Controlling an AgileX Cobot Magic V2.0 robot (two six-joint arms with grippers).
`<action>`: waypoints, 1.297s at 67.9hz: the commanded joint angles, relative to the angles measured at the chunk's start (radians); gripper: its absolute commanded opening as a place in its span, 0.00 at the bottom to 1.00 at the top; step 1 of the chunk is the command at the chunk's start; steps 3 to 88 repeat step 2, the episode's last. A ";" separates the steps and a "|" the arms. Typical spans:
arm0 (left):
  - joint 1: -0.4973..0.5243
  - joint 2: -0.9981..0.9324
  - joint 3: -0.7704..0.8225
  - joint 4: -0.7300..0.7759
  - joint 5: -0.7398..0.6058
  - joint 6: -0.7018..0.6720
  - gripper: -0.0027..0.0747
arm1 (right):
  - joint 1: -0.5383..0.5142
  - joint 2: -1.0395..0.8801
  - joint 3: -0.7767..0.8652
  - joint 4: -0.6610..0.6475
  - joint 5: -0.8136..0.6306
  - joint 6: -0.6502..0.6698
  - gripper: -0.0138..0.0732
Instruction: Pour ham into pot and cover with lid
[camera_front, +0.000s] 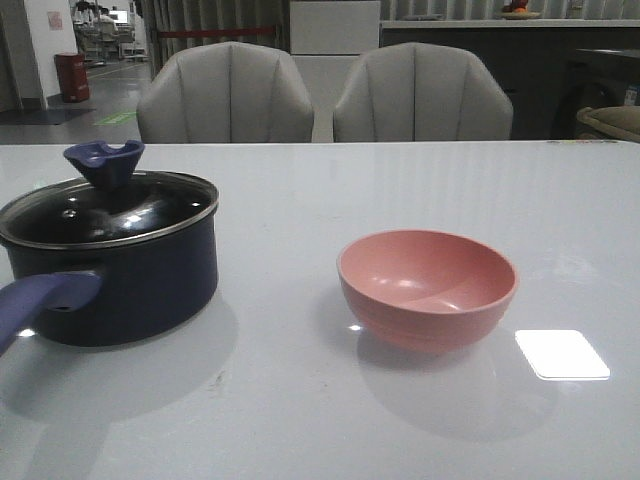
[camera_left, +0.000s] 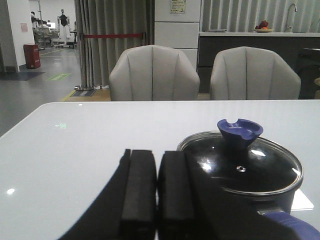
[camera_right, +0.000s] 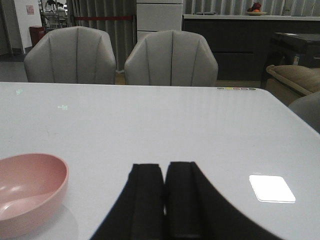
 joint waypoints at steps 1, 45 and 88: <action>0.002 -0.020 0.021 -0.007 -0.087 -0.008 0.18 | -0.006 -0.019 -0.005 -0.016 -0.092 -0.002 0.32; 0.002 -0.020 0.021 -0.007 -0.087 -0.008 0.18 | -0.006 -0.019 -0.005 -0.016 -0.092 -0.002 0.32; 0.002 -0.020 0.021 -0.007 -0.087 -0.008 0.18 | -0.006 -0.019 -0.005 -0.016 -0.092 -0.002 0.32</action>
